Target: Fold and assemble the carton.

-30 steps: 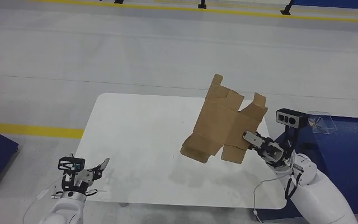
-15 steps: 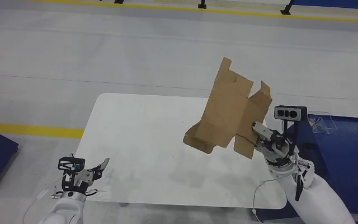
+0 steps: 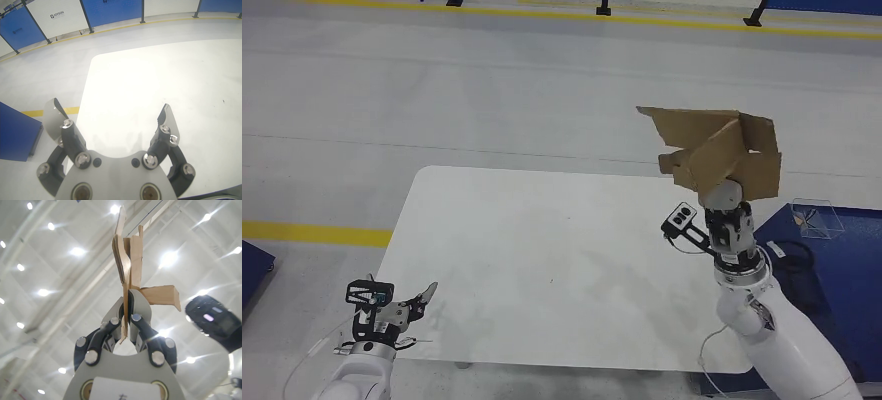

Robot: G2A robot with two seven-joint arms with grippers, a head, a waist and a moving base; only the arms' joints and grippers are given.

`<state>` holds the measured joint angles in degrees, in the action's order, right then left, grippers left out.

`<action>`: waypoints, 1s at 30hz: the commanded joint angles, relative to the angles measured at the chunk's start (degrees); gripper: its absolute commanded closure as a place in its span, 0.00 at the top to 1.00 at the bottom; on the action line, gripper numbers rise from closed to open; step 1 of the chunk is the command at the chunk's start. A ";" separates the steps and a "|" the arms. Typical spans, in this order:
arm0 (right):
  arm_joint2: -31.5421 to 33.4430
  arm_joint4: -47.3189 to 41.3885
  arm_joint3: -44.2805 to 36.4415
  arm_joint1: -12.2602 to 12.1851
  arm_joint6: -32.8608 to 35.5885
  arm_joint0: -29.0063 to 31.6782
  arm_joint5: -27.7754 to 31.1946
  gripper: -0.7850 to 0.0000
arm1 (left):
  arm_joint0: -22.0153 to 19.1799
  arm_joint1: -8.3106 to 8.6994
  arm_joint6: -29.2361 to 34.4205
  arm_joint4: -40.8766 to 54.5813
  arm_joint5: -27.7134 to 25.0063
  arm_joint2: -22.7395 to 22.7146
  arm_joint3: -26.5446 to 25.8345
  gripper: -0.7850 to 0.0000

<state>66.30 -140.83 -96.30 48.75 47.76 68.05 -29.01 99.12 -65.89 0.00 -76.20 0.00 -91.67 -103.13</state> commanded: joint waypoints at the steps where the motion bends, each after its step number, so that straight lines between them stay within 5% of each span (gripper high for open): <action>1: -3.54 -9.54 1.76 0.86 -5.05 -1.03 -7.81 0.00 | 0.00 0.00 0.00 0.00 0.00 0.00 0.00 1.00; 8: -15.19 -33.72 6.73 3.86 -23.60 -3.82 -17.49 0.00 | 0.00 0.00 0.00 0.00 0.00 0.00 0.00 1.00; 15: -16.60 -34.56 9.44 5.85 -29.50 -6.28 -17.70 0.00 | 0.00 0.00 0.00 0.00 0.00 0.00 0.00 1.00; 23: -0.29 2.71 5.07 5.02 -9.22 -4.81 -5.13 0.00 | 0.00 0.00 0.00 0.00 0.00 0.00 0.00 1.00; 30: 11.50 39.49 2.82 4.08 8.61 0.04 21.38 0.00 | 0.00 0.00 0.00 0.00 0.00 0.00 0.00 1.00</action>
<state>76.43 -108.69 -93.44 52.87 53.92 67.36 -13.24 99.12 -65.89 0.00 -76.20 0.00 -91.67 -103.13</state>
